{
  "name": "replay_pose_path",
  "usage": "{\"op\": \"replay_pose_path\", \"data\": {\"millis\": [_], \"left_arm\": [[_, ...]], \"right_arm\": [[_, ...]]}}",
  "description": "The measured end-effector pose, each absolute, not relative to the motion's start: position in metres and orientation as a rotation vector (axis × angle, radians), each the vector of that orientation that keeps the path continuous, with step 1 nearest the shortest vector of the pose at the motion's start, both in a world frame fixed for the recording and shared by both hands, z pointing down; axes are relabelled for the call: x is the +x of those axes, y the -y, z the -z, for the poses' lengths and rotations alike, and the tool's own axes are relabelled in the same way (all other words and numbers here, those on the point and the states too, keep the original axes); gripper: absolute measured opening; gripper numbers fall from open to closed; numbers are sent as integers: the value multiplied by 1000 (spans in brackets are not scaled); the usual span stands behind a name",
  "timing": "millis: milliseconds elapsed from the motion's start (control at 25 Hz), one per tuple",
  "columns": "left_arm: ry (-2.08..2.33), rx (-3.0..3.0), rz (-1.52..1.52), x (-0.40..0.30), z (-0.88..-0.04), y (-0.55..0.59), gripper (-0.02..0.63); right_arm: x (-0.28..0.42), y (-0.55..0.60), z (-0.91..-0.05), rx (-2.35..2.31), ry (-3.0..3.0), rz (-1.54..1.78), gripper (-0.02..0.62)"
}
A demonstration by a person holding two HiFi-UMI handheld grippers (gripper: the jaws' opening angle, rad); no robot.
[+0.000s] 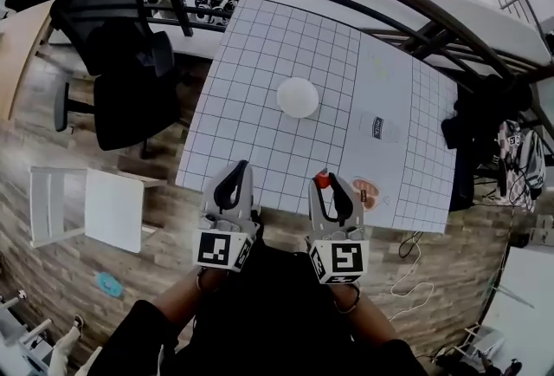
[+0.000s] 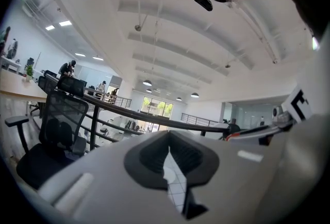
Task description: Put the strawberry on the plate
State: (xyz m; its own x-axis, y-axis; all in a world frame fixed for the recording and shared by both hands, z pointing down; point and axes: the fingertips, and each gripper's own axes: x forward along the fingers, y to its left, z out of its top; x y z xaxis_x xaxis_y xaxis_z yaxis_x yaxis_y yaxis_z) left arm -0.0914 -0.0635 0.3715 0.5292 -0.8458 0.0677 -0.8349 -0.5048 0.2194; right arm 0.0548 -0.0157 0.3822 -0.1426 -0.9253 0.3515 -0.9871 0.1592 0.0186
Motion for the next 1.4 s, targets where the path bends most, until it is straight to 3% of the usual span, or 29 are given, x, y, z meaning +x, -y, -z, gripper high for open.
{"op": "replay_pose_path", "data": {"millis": [1400], "left_arm": [[1450, 2521, 45, -74, -374, 123, 11]], "right_arm": [[61, 91, -396, 1809, 2204, -353, 132]]}}
